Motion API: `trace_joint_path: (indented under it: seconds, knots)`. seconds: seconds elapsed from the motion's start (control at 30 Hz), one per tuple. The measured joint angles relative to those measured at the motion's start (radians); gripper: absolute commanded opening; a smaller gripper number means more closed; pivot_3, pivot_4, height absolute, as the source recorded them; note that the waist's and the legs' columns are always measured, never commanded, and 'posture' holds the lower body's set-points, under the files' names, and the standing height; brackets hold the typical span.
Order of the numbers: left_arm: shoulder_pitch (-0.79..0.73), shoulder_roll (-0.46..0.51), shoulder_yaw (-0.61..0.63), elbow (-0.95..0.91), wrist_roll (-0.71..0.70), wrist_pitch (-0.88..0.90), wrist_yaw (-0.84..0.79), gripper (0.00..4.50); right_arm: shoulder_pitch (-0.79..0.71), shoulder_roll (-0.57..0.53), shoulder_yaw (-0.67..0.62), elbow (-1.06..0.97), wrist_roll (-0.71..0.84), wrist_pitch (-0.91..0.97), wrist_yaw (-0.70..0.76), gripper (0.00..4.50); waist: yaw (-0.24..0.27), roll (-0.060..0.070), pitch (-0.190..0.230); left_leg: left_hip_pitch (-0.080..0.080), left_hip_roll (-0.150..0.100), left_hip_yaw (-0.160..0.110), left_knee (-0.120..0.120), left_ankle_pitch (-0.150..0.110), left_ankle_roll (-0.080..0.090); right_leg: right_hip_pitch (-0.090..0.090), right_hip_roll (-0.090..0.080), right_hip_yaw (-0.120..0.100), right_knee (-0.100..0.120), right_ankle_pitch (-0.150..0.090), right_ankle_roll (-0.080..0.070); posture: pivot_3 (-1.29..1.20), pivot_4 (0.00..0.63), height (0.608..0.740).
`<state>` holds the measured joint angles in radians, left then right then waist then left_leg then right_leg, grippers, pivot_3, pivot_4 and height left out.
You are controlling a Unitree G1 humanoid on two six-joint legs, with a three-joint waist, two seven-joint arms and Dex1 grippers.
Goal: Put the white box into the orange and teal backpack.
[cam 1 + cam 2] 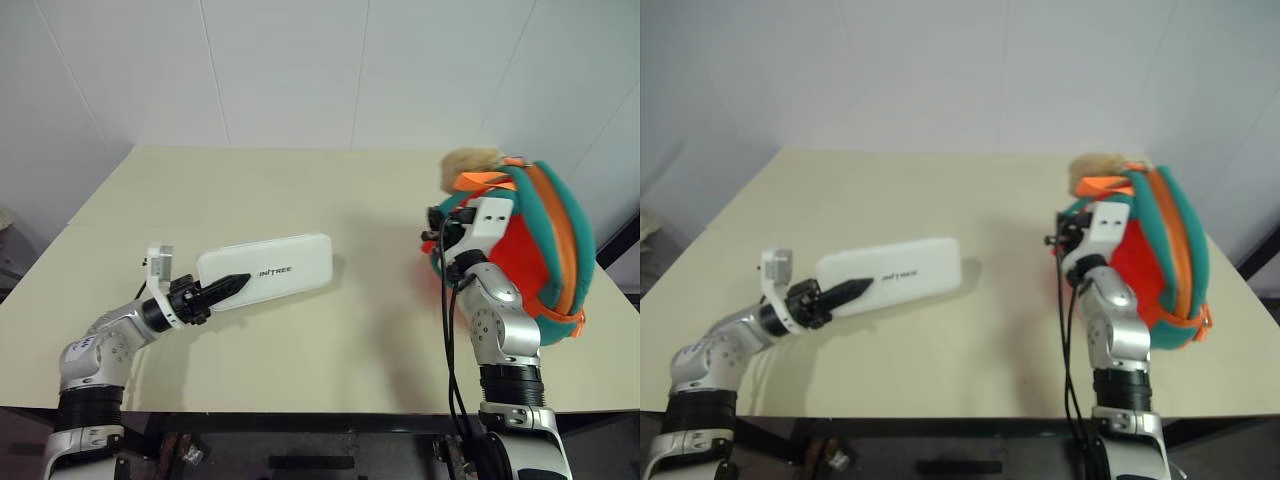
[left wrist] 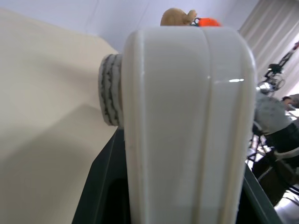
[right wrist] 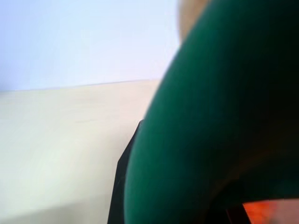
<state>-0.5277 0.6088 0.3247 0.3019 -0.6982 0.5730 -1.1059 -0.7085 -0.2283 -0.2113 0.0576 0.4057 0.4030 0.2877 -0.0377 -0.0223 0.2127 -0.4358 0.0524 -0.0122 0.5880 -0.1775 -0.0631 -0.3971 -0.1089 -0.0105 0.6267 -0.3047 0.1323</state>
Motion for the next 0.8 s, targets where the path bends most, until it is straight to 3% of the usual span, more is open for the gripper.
trace_joint_path:
  seconds: [0.13,0.37,0.47,0.63,0.8]
  knots:
    - [-0.005,0.030,0.030,0.064,0.003,-0.035,-0.001,1.27,-0.054,-0.005,0.011,-0.076,0.165,0.196,0.088,0.04,0.001,0.000,0.000,0.000,0.000,0.000,0.000,0.000,0.000,-0.001,0.000,0.000,0.000,0.000,0.000,0.00,0.150,0.740]
    - [0.003,0.040,0.053,0.095,0.010,-0.063,0.001,1.27,-0.126,-0.049,0.001,-0.183,0.586,0.590,0.165,0.04,0.010,0.000,0.000,-0.002,0.000,0.001,-0.002,0.000,0.000,-0.002,0.000,0.000,-0.001,0.000,0.000,0.00,0.150,0.740]
    - [0.025,0.040,0.062,0.097,0.010,-0.063,0.003,1.27,-0.134,-0.134,-0.017,-0.213,0.837,0.777,0.167,0.04,0.011,0.000,0.000,-0.002,0.000,0.001,-0.003,0.000,0.000,-0.002,0.000,0.000,-0.001,0.000,0.000,0.00,0.150,0.740]
    - [0.035,0.044,0.081,0.103,0.010,-0.069,0.013,1.27,-0.066,-0.335,-0.005,-0.243,1.206,0.933,0.145,0.04,0.016,0.000,0.000,-0.003,0.000,0.001,-0.003,-0.001,0.001,-0.002,-0.001,-0.001,-0.005,0.000,0.000,0.00,0.150,0.740]
    - [0.054,0.066,0.098,0.106,0.010,-0.069,0.013,1.27,0.051,-0.543,0.013,-0.244,1.343,0.998,0.174,0.04,0.017,-0.001,0.000,-0.003,0.000,0.001,0.000,-0.001,0.002,-0.001,-0.001,-0.001,-0.005,0.000,-0.001,0.00,0.150,0.740]
